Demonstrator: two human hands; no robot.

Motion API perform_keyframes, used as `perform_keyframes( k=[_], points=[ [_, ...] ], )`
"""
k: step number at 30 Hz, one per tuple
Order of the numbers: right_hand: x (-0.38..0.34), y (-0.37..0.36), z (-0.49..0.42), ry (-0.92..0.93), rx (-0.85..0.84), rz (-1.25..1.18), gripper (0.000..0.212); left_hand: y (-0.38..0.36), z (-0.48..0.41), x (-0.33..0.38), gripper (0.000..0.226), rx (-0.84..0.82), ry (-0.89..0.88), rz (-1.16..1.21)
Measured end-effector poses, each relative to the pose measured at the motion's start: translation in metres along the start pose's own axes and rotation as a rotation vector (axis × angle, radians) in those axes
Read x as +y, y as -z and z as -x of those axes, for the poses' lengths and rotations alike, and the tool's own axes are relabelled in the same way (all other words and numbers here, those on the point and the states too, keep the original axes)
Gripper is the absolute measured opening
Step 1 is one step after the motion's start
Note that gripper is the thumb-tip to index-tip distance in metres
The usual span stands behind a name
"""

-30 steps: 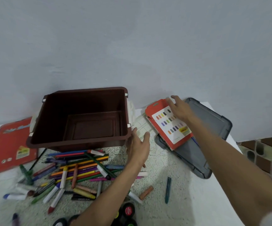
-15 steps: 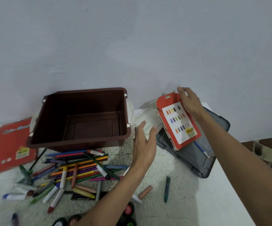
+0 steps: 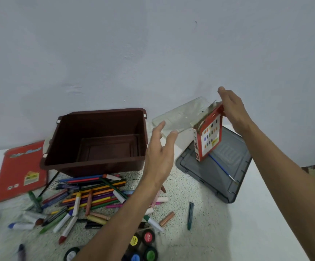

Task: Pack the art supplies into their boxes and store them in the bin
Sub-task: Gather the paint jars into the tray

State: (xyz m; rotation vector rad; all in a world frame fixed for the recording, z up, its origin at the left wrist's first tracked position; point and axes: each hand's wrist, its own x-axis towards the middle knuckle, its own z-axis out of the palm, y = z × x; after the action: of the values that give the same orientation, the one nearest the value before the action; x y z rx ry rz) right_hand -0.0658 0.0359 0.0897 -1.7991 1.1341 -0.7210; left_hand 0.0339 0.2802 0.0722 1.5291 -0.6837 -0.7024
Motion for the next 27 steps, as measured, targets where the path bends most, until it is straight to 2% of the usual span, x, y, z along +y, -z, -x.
perform_keyframes(
  k=[5,9,13,16,19,27],
  points=[
    [-0.021,-0.006,0.016,0.048,-0.048,-0.077,0.064,0.026,-0.002,0.004,0.062,0.064,-0.043,0.000],
    [-0.036,-0.011,0.027,0.080,-0.052,-0.088,0.056,0.047,0.003,0.011,0.042,0.110,-0.088,0.030],
    [-0.050,-0.014,0.040,0.131,-0.015,-0.071,0.052,0.064,0.017,0.020,0.028,0.086,-0.112,0.064],
    [-0.061,-0.021,0.055,0.162,0.000,-0.070,0.042,0.077,0.030,0.020,0.029,0.080,-0.119,0.047],
    [-0.071,-0.028,0.071,0.192,0.014,-0.038,0.043,0.090,0.040,0.015,0.032,0.103,-0.110,0.018],
    [-0.095,-0.054,0.130,0.315,-0.005,-0.059,0.035,0.138,0.071,0.000,0.028,0.266,-0.087,0.065]
  ],
)
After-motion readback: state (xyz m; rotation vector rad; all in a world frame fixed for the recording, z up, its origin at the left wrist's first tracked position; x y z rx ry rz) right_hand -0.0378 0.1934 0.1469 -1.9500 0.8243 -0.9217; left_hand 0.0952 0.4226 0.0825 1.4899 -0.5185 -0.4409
